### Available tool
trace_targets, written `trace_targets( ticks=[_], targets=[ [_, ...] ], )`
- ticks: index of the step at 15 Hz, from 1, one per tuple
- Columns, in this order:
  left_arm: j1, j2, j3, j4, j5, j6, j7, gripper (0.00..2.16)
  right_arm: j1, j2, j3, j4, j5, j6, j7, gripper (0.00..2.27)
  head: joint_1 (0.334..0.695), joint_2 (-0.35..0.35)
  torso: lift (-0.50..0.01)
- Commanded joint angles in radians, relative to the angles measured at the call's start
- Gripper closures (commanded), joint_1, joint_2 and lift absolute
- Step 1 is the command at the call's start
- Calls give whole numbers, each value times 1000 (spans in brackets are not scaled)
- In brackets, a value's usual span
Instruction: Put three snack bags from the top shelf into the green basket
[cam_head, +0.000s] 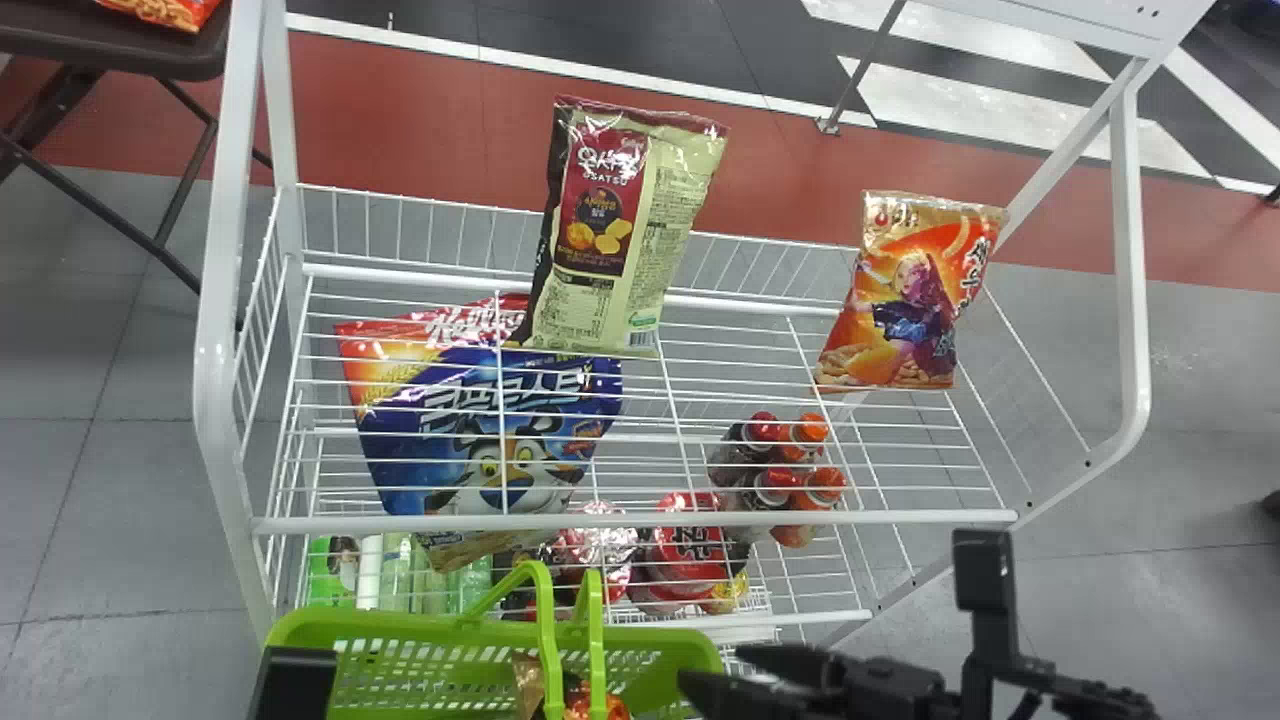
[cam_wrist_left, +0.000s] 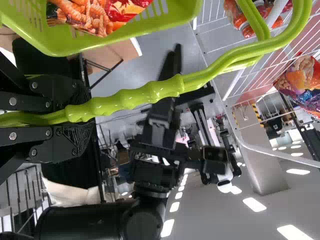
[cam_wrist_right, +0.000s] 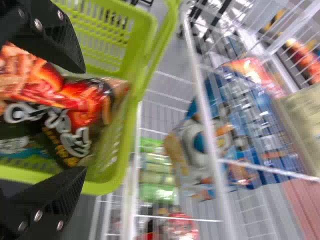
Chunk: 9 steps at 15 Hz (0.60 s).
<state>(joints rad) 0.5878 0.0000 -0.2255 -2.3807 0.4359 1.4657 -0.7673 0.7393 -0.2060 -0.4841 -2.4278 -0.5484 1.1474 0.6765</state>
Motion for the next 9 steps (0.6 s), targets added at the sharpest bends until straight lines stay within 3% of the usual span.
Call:
trace_targets(
  ticks=[1, 4, 6, 9],
  targets=[
    [3, -3, 0, 3, -2, -3, -3, 2142, 0, 14, -31, -24, -15, -194, 2, 56, 695, -350, -50],
    [7, -3, -3, 5, -3, -6, -6, 2142, -23, 20, -47, -10, 21, -525, -49, 66, 695, -350, -50],
    [7, -3, -6, 8, -3, -9, -9, 2142, -97, 20, -47, 70, 64, -697, -124, 80, 695, -350, -50],
    [9, -3, -6, 18, -3, -9, -20, 2142, -255, -13, -45, 250, 119, -786, -239, 80, 695, -350, -50]
  ],
)
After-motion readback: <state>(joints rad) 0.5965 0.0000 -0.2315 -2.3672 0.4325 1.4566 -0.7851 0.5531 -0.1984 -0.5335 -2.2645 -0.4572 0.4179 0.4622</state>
